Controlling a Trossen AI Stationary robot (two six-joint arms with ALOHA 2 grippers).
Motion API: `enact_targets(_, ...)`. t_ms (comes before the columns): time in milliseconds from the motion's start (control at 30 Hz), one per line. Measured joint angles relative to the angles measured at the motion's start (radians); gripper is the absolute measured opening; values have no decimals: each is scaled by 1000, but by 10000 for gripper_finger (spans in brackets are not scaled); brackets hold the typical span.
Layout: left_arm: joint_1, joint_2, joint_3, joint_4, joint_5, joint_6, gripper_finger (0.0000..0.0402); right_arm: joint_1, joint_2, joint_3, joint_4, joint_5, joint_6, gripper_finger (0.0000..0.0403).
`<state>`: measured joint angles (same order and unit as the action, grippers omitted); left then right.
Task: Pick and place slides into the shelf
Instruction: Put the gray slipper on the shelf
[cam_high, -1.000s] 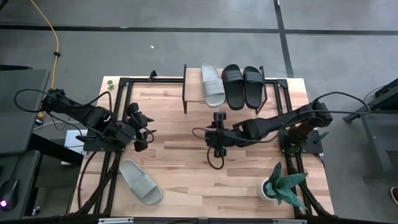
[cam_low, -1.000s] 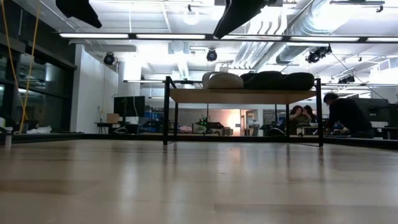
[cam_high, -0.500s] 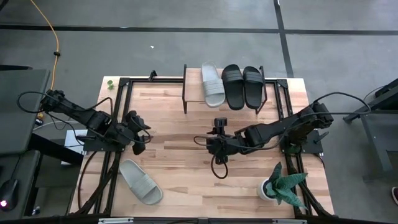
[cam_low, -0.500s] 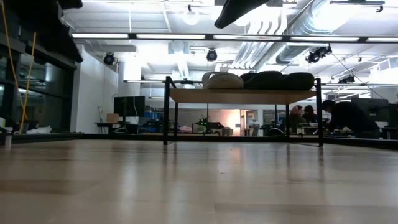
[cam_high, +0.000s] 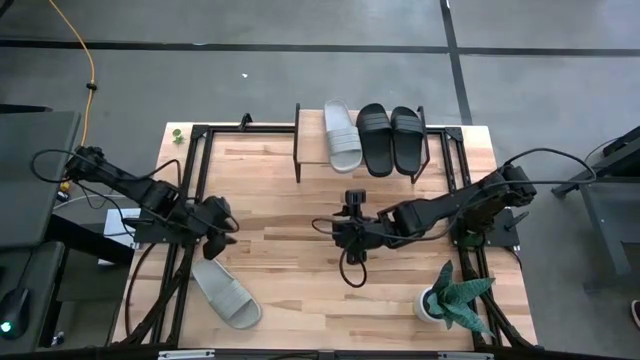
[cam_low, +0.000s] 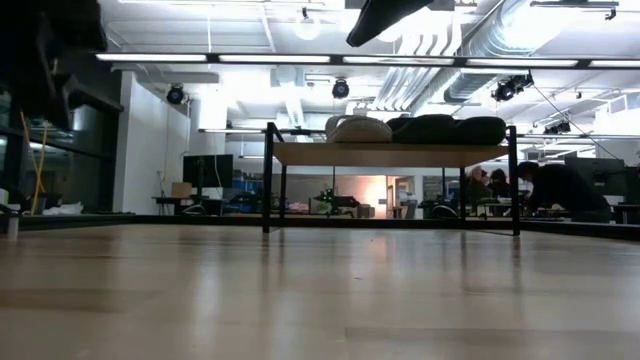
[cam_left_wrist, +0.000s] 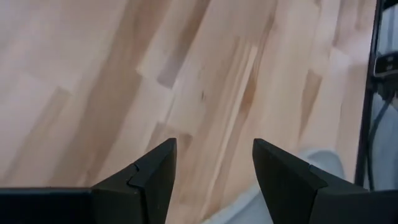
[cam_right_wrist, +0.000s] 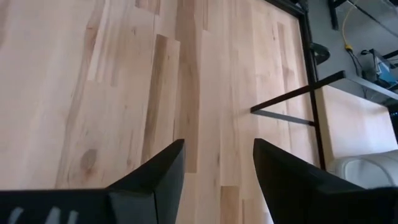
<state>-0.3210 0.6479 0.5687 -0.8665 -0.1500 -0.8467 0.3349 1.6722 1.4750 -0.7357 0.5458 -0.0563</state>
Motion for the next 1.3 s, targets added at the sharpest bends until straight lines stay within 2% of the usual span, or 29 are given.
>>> enact_targets(267, 0, 2, -70, 13, 136, -61, 200, 30, 13, -1, -3, 1, 11, 181)
enact_targets(567, 0, 2, -185, 305, 356, -119, 200, 39, 36, -1, -2, 22, 15, 181)
enact_targets(867, -11, 2, -287, 366, 479, -213, 200, 39, 44, -1, -23, 14, 48, 181)
enact_targets(1067, -108, 2, -343, 513, 501, -335, 200, 39, 44, -1, -38, 13, 60, 181)
enact_targets(1300, -259, 2, -347, 588, 372, -434, 200, 41, 44, -1, -38, 27, 60, 181)
